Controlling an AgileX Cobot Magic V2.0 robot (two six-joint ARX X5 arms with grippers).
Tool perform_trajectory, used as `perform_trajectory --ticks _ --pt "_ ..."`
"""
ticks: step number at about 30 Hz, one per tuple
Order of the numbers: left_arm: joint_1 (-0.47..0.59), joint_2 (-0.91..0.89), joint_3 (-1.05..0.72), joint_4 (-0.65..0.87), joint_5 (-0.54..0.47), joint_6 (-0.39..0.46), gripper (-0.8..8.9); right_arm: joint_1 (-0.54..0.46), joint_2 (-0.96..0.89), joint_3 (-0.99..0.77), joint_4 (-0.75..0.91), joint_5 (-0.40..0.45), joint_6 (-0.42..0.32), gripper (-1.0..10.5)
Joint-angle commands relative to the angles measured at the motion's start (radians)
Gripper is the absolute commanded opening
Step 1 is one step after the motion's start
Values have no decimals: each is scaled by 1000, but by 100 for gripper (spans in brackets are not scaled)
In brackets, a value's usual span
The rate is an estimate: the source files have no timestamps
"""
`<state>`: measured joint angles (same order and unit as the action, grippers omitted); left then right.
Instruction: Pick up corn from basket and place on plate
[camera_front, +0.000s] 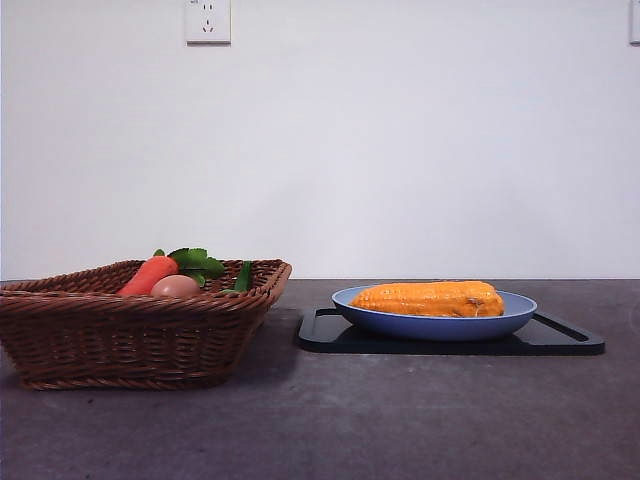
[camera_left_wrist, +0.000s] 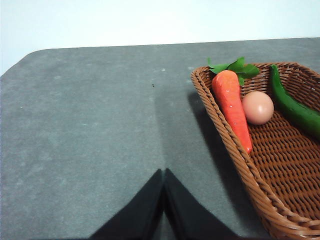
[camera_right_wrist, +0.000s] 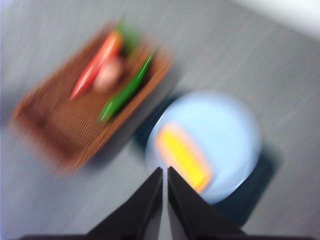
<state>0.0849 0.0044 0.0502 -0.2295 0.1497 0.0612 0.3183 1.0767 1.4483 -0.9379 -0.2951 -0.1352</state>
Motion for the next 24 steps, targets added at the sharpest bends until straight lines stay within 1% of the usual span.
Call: perform_trajectory --ticks 1,3,6,9,11,16,18,21,24 --pt "3 -2 -13 -37 4 -2 4 -64 -66 -27 178 -49 12 2" --pt "3 -2 -13 -35 4 -2 4 -122 -120 -79 270 -50 31 2" --pt "3 -2 -13 -36 4 -2 4 -213 -226 -205 409 -43 43 2" --pt "3 -2 -13 -36 4 -2 4 -285 -348 -374 545 -35 45 2" --pt "3 -2 -13 -36 4 -2 4 -318 -438 -494 624 -8 45 2" --pt "3 -1 -13 -36 4 -2 4 -347 -669 -814 824 132 45 2" --pt "3 -2 -13 -36 4 -2 4 -348 -751 -922 887 164 45 2" --pt "3 -2 -13 -36 4 -2 4 -347 -861 -1060 954 168 47 2" --pt "3 -2 -13 -36 4 -2 4 -347 -951 -1168 983 168 52 2"
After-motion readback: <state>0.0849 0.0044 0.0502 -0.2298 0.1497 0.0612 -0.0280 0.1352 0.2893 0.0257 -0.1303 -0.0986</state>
